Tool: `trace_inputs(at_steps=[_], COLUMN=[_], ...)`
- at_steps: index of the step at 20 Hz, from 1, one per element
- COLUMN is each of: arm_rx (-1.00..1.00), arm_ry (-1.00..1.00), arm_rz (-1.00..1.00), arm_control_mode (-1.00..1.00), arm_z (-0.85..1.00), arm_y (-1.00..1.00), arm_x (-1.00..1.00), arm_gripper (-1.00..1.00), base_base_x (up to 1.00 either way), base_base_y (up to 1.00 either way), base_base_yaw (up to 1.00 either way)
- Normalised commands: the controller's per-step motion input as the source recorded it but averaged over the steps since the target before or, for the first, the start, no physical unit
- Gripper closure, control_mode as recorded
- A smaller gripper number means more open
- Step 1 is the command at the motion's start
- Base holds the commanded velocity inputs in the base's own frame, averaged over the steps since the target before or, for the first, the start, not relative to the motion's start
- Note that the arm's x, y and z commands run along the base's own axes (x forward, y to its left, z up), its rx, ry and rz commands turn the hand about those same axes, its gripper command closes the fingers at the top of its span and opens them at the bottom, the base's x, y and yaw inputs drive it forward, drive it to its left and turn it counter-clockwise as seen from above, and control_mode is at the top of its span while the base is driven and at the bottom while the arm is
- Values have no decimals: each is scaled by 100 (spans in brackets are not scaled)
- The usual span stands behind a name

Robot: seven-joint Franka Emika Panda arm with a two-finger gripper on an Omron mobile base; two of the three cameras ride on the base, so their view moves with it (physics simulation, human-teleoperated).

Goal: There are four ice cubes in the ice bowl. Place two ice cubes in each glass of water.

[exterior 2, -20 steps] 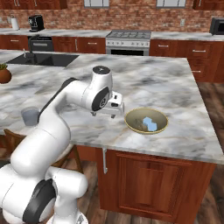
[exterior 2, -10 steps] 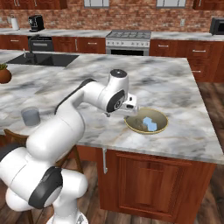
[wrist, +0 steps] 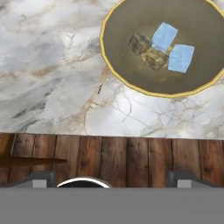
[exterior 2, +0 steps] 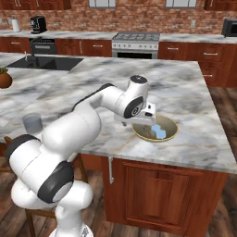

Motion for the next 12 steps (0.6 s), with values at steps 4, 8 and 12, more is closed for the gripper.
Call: trace_inputs(at_steps=[4,8,12], arm_rx=[0,0,0], arm_ry=[3,9,13], arm_rz=[-14,-13,-17], arm_control_mode=[-100,-100,-100], arm_z=[-22,-17,-16], arm_y=[-7,-5,-11], arm_x=[20,26,26], arm_gripper=[-100,-100,-100], base_base_x=[0,0,0], base_base_y=[0,0,0], base_base_yaw=[0,0,0])
